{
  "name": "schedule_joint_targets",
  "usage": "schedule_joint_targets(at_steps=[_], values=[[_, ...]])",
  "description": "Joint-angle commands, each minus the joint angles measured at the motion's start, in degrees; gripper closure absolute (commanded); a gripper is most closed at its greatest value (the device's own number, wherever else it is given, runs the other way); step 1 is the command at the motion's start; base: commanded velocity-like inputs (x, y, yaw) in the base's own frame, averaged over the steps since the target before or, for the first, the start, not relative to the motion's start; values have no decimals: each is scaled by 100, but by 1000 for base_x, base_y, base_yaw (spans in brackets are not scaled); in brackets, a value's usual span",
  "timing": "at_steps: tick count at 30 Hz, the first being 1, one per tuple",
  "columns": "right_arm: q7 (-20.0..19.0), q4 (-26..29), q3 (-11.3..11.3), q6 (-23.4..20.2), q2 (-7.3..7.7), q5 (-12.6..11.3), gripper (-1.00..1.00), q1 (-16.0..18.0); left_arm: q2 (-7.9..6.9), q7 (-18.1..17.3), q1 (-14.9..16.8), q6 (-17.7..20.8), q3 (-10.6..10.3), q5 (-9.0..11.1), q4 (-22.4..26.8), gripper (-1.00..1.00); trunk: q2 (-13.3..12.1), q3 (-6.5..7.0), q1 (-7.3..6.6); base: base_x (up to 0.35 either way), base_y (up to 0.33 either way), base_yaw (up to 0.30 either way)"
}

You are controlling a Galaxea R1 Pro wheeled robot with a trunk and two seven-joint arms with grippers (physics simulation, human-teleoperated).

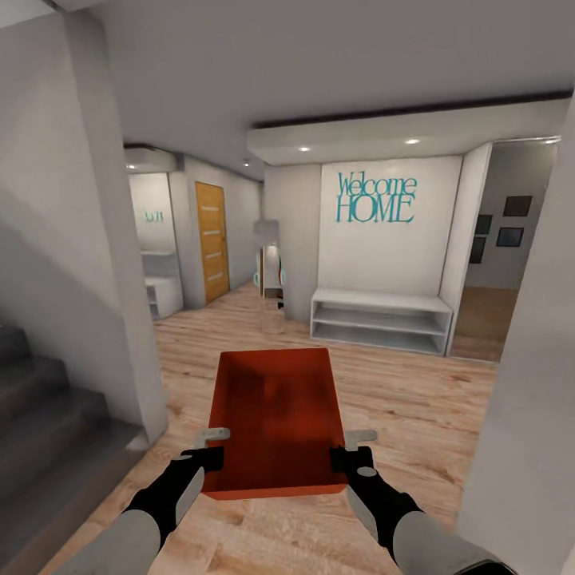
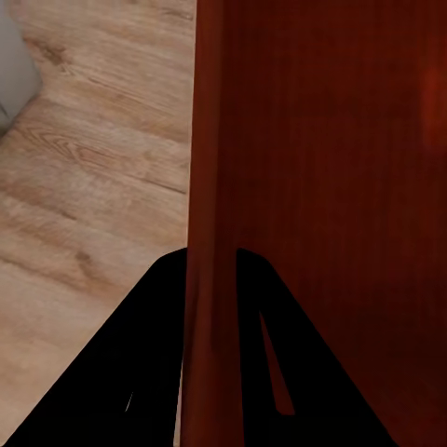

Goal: Move the two storage containers from the living room to the garage. In the garage, place one container on the floor and stack the other container on top of it (either order is fine).

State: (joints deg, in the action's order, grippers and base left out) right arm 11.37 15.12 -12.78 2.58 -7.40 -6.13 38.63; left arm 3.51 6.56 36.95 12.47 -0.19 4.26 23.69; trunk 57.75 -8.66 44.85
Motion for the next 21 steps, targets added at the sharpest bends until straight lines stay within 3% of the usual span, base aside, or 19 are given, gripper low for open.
schedule_joint_targets(at_steps=[1, 21], values=[[40, 16, 136, 30, 6, 16, 100, 12, -23, 73, -3, 43, 11, -63, 4, 100, 6, -8, 4, 323, 0, 0], [40, 17, 130, 31, 2, 16, 100, 12, -26, 76, -3, 44, 11, -62, 10, 100, 6, -8, 4, 323, 0, 0]])
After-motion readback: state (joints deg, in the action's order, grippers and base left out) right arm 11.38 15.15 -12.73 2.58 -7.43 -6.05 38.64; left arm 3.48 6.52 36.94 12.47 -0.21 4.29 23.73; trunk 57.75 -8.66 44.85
